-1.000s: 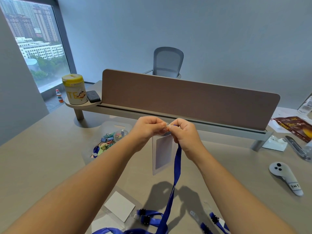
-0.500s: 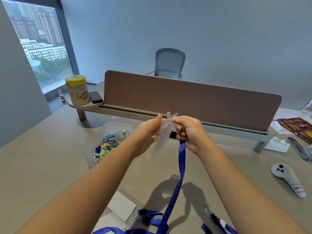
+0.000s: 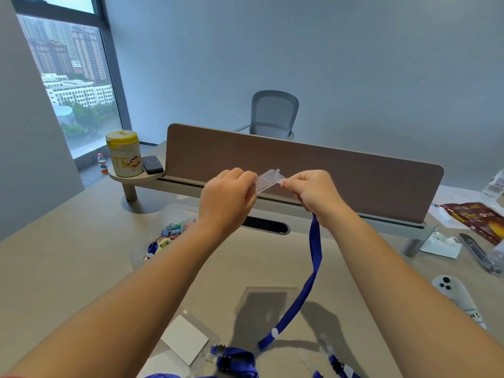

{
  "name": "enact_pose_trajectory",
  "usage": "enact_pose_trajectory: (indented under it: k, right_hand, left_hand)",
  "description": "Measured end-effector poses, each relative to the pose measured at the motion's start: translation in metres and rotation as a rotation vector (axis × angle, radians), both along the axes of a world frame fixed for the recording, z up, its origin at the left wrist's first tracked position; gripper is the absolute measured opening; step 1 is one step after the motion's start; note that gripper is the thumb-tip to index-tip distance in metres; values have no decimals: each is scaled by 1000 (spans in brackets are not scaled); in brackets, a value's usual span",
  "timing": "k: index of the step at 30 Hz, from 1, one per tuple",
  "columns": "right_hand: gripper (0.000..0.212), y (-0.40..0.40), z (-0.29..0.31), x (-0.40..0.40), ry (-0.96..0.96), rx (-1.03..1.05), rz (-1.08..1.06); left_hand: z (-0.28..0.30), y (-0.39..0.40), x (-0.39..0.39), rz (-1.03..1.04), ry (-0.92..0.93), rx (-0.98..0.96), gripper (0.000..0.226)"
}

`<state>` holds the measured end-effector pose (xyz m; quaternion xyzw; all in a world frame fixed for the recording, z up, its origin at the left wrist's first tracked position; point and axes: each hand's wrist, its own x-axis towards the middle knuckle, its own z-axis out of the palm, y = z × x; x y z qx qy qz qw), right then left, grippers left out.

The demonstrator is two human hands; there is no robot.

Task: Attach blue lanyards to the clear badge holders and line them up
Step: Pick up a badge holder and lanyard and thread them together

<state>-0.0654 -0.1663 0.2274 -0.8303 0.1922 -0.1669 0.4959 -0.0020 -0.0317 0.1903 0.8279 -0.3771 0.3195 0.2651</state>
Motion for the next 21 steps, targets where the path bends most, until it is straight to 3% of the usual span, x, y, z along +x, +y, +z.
enact_pose_trajectory:
  k: [4,8,12,17,19,21]
  right_hand:
    - [24,-4,-11,4,4,-462,-19]
    - [27,-5,-22,9,43,-797,-11]
    - [29,-5,-34,20,112,-817,68]
    - [31,-1,-53,31,171,-868,148]
    - [27,-2,-63,36,227,-836,186]
    - [22,-5,-72,40,290,-775,205]
  left_hand:
    - [3,-6,-1,60,-207,120,6]
    - [-7,-7,1,16,-63,127,9]
    - [-19,-8,8,-23,172,95,13]
    - [-44,-16,31,42,756,-140,23]
    - [-54,-17,32,48,785,-139,23]
    - [-65,-18,29,39,681,-45,22]
